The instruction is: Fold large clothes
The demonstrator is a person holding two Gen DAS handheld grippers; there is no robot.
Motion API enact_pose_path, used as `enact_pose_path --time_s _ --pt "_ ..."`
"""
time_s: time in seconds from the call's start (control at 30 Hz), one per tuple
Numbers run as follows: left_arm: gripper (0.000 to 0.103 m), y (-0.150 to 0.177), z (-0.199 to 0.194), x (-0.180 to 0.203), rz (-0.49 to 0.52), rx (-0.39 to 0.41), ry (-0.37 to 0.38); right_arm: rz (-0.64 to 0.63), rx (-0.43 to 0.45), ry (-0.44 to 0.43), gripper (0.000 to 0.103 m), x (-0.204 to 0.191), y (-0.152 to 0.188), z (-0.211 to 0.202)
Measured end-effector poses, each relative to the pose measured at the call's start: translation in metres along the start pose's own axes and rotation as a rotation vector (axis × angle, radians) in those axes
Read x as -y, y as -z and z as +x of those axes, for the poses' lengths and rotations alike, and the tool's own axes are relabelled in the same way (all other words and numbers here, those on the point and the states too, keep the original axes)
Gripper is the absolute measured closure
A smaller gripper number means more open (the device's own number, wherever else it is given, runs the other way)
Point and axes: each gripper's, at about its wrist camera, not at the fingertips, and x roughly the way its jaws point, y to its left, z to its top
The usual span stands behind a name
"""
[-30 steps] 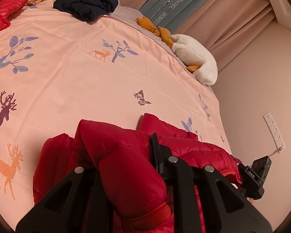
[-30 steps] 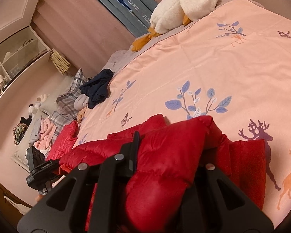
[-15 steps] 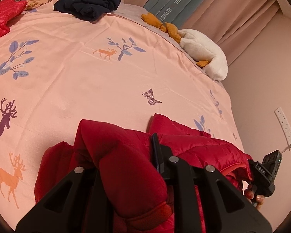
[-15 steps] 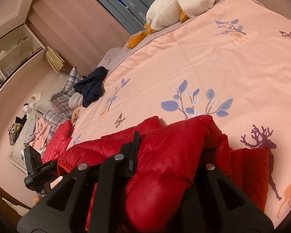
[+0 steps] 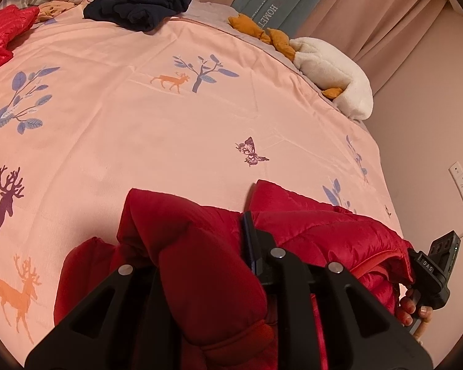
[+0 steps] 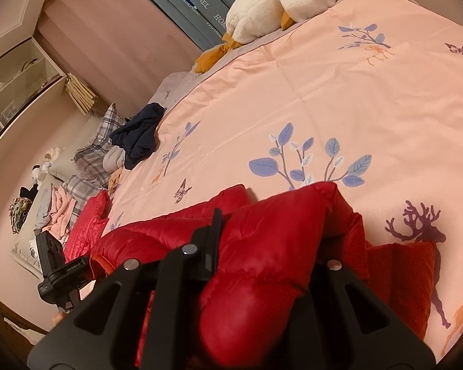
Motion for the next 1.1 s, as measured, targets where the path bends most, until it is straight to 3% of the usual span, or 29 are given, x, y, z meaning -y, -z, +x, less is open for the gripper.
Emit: enact_pose_path --time_s 1.1 --pt "0.084 0.001 0.021 0.002 0.027 -0.027 -0.069 0.017 -0.031 0.024 0.09 0.006 0.001 0.019"
